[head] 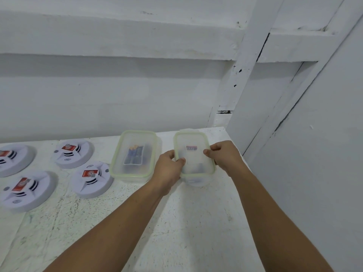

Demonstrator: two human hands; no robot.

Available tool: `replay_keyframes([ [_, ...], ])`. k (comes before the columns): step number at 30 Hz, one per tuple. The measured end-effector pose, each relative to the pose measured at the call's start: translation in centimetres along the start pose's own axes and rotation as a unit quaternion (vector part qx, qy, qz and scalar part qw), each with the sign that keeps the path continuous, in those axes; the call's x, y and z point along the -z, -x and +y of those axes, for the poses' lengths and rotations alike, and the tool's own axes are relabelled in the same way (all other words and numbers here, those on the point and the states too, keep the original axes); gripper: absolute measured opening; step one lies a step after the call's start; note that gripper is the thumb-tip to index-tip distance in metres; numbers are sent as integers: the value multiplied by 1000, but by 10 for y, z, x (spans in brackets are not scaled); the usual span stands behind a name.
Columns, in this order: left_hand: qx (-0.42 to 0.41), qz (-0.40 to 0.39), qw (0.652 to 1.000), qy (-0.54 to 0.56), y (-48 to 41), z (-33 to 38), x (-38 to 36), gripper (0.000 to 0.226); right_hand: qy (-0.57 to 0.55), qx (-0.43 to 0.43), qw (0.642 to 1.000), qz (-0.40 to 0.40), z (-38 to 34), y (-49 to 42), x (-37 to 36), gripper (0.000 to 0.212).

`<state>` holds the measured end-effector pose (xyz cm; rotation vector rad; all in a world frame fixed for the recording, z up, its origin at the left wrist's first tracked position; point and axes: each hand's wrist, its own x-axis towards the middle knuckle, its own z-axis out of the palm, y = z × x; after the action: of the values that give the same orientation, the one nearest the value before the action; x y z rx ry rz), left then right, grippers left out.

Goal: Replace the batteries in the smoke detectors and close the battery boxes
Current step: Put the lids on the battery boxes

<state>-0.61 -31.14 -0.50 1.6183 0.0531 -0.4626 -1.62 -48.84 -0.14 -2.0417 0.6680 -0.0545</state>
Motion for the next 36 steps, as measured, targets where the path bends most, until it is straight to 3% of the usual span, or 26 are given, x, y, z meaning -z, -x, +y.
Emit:
replay_keyframes([
  [3, -2, 4, 1000, -11, 0, -1, 0, 28, -55, -12, 998, -21, 1, 3, 3, 11],
  [7, -50, 15, 989, -140, 3, 5, 1, 34, -75, -38, 994, -67, -8, 0, 10, 24],
  [9, -114, 43, 964, -238, 7, 12, 0, 43, -68, -60, 989, -117, -16, -9, 18, 37],
  [12, -220, 32, 918, -328, 10, 18, 0, 48, -29, -33, 993, -114, -29, -28, 22, 52],
  [14, -223, -31, 883, -413, 14, 19, 4, 49, -60, -6, 988, -142, -36, -37, 18, 48],
  [16, -214, -87, 848, -476, 14, 15, 10, 64, -71, 8, 979, -190, -40, -43, 11, 44],
  [21, -325, -67, 790, -516, 11, -3, 16, 59, -37, 23, 976, -213, -38, -59, 1, 32],
  [28, -390, -44, 765, -511, 2, -17, 17, 56, -55, 36, 971, -229, -31, -71, 3, 21],
  [31, -394, -45, 776, -490, 0, -18, 18, 56, -65, 27, 967, -244, -28, -73, 1, 7],
  [36, -393, -36, 790, -470, -3, -23, 18, 58, -70, -7, 958, -278, -32, -78, 3, 8],
])
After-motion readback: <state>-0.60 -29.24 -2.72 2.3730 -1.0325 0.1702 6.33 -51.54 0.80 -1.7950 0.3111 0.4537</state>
